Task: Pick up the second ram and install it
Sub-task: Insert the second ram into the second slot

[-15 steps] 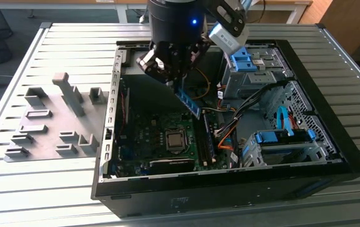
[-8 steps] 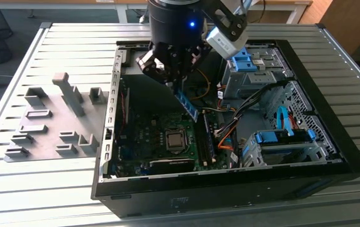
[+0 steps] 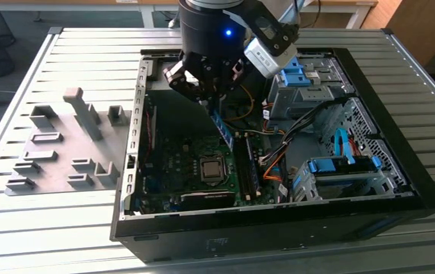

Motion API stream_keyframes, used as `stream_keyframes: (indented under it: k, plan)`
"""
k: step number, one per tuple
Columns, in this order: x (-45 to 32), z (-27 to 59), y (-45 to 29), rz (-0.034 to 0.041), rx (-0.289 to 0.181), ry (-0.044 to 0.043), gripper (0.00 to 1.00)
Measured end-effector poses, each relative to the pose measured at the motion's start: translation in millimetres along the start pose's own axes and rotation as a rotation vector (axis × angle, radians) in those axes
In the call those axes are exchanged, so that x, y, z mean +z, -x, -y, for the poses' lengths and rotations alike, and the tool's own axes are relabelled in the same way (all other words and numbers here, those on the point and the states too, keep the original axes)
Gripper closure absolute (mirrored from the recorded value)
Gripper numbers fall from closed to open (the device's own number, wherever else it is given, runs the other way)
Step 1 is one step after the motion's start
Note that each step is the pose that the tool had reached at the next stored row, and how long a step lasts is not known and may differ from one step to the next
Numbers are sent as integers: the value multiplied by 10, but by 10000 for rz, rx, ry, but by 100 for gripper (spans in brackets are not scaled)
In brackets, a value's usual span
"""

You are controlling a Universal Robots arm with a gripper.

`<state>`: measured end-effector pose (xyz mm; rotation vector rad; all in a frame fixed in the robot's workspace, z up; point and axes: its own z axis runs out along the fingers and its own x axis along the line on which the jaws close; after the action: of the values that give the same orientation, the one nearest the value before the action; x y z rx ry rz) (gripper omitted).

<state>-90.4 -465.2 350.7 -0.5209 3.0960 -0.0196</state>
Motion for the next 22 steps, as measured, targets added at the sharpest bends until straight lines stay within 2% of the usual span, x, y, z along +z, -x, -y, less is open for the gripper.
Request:
stream_keyframes:
  k: [17, 19, 22]
  plan:
    - [5, 0, 1, 0, 21, -3, 86]
    - [7, 0, 2, -4, 154, -9, 86]
    - [19, 0, 2, -13, 681, -16, 86]
